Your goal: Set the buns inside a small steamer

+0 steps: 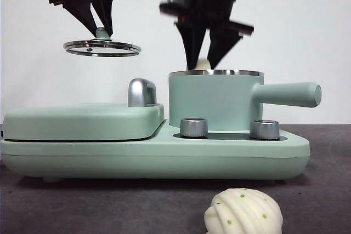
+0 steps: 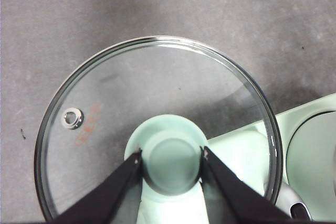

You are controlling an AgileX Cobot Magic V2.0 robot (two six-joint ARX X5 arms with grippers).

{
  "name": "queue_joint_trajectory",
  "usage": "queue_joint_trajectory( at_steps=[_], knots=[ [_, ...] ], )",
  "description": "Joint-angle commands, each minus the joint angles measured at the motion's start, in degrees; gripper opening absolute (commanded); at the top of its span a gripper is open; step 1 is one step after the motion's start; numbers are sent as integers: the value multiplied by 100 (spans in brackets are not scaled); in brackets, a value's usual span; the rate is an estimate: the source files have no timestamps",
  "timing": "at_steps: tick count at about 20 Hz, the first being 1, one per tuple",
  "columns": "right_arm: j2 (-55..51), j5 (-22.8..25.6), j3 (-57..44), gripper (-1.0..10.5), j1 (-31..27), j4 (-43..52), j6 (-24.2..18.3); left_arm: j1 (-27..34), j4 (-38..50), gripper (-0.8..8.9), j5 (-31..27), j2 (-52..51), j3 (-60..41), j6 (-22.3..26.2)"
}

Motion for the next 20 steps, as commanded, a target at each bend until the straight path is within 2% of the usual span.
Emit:
queue_joint_trajectory(
  at_steps=[1,6,15,20],
  knots=[
    [280,-2,173,150,-7,127,-83,-22,129,86,13,94,269,-48],
    [457,-170,173,152,-35,122,-85,-22,133,86,13,94,269,-48],
    [457,-166,175,437,-105,59,-85,-22,133,86,13,94,269,-48],
    [326,-188,476,447,-118,-63,-105,-20,133,86,13,94,269,-46]
  ],
)
